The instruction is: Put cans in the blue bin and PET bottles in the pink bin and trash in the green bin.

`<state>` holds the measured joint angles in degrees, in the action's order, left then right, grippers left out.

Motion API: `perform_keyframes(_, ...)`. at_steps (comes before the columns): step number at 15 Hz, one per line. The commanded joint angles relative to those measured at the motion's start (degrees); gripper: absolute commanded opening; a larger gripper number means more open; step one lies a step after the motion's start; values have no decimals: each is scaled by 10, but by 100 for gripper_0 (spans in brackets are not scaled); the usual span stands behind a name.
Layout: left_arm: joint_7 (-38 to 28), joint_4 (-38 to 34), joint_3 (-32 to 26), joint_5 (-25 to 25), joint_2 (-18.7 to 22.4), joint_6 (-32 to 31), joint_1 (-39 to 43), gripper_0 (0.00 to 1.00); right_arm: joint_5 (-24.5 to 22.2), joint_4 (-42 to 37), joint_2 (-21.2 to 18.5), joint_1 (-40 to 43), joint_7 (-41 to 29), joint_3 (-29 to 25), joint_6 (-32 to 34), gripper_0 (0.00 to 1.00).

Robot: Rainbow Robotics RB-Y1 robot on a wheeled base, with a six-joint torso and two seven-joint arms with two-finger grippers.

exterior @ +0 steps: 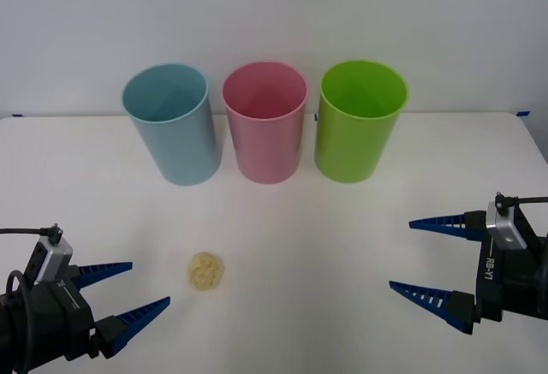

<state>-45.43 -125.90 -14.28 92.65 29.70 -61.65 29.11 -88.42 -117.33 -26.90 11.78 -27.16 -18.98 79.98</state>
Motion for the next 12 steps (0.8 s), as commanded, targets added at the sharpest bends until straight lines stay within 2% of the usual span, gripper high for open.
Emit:
perform_keyframes(1,-50,-32,114,18,141,189,26,100,0,0,0,0,0,0,0,100)
perform_keyframes(3,-82,-34,148,57,171,224,7,100,0,0,0,0,0,0,0,100)
perform_keyframes(9,-322,-45,216,243,227,222,-78,100,0,0,0,0,0,0,0,100)
perform_keyframes(11,-374,-46,223,260,253,193,-100,100,0,0,0,0,0,0,0,100)
perform_keyframes(12,-374,-44,223,264,254,182,-109,100,0,0,0,0,0,0,0,100)
